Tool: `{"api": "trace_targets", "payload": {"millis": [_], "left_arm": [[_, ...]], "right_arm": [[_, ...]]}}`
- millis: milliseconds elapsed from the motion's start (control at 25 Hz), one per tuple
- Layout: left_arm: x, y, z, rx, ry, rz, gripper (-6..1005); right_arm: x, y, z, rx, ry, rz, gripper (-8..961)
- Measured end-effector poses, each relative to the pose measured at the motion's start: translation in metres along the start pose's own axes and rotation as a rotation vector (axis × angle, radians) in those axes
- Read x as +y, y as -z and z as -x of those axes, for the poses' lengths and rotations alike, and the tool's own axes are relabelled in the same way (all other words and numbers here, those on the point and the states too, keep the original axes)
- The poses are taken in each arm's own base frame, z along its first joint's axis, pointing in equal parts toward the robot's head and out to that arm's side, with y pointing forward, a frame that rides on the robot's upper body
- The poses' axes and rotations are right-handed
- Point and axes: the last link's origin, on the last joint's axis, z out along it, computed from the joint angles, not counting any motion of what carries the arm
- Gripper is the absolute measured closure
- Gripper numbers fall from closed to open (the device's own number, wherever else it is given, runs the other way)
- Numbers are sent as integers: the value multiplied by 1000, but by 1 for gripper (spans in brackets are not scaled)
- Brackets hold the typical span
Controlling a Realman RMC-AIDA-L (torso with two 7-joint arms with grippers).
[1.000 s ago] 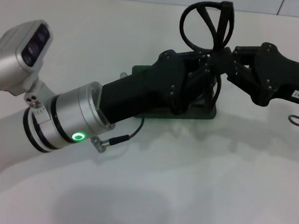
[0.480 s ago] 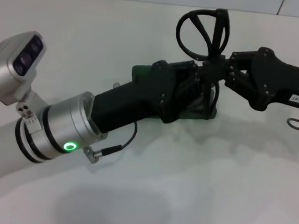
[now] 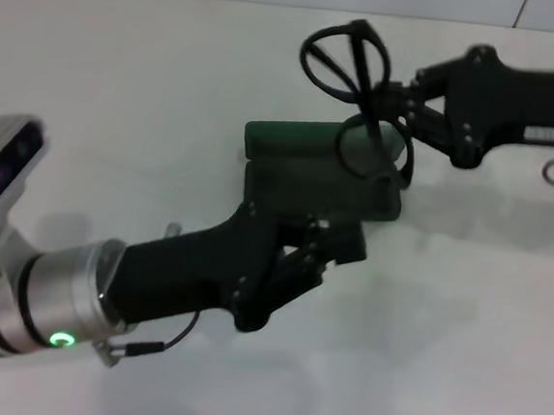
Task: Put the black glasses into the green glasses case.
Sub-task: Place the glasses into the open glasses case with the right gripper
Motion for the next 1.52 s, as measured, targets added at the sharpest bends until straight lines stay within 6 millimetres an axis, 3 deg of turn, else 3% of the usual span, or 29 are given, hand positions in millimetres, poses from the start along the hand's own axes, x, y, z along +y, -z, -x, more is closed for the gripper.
{"api": "trace_targets", "payload": {"millis": [200, 320, 480, 720, 1520], "left_arm": [[5, 7, 9, 11, -26, -38, 954], [8, 10, 14, 20, -35, -58, 954], [10, 11, 18, 24, -37, -71, 954], [11, 17, 19, 31, -39, -100, 954], [6, 20, 15, 11, -42, -104, 955]], "right_arm": [[-11, -24, 40, 305, 71, -20, 906], [-12, -49, 48, 515, 106, -11, 906], [-3, -77, 37, 688, 163, 8, 906], [3, -109, 8, 891, 343, -118, 905], [4, -133, -3, 880, 617, -201, 903]]}}
